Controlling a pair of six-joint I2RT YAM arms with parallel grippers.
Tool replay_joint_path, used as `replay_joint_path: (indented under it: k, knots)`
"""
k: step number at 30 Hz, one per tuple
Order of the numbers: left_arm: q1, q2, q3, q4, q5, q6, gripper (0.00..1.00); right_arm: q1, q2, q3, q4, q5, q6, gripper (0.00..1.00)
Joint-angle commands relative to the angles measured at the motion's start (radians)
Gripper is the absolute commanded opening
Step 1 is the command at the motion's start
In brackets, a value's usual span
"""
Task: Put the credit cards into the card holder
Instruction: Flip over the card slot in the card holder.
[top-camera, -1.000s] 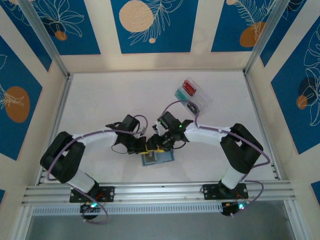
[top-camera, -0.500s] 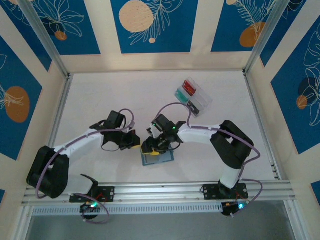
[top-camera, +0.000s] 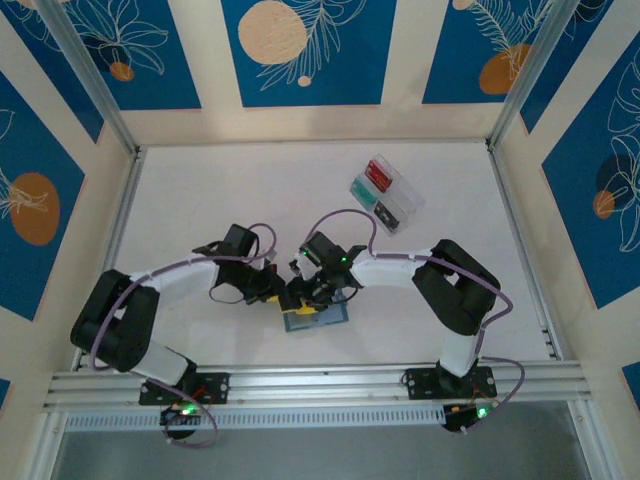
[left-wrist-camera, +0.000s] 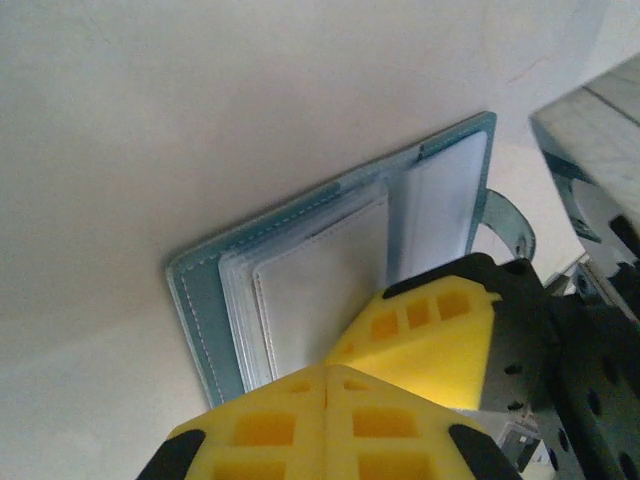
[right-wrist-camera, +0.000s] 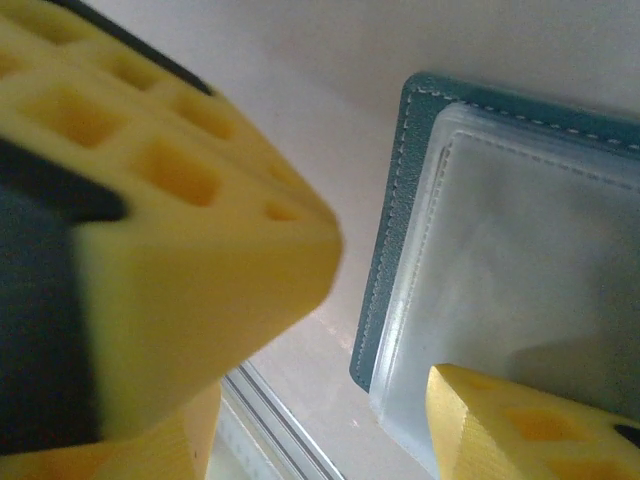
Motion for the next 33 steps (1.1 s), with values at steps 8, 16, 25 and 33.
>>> replay_joint_path:
  k: [8, 16, 25, 33]
  knots:
    - [-0.061, 0.092, 0.041, 0.077, 0.045, -0.033, 0.01, 0.004, 0.033, 0.011, 0.018, -0.045, -0.016, 0.58]
    - [-0.075, 0.131, 0.040, 0.078, 0.021, -0.023, 0.01, 0.004, 0.037, 0.012, 0.028, -0.056, -0.018, 0.58]
    - [-0.080, 0.152, 0.030, 0.007, -0.064, 0.036, 0.00, -0.001, 0.017, 0.033, -0.008, -0.053, -0.041, 0.58]
    - [-0.079, 0.161, 0.009, -0.013, -0.111, 0.081, 0.00, -0.024, -0.114, 0.105, -0.226, 0.053, -0.137, 0.62]
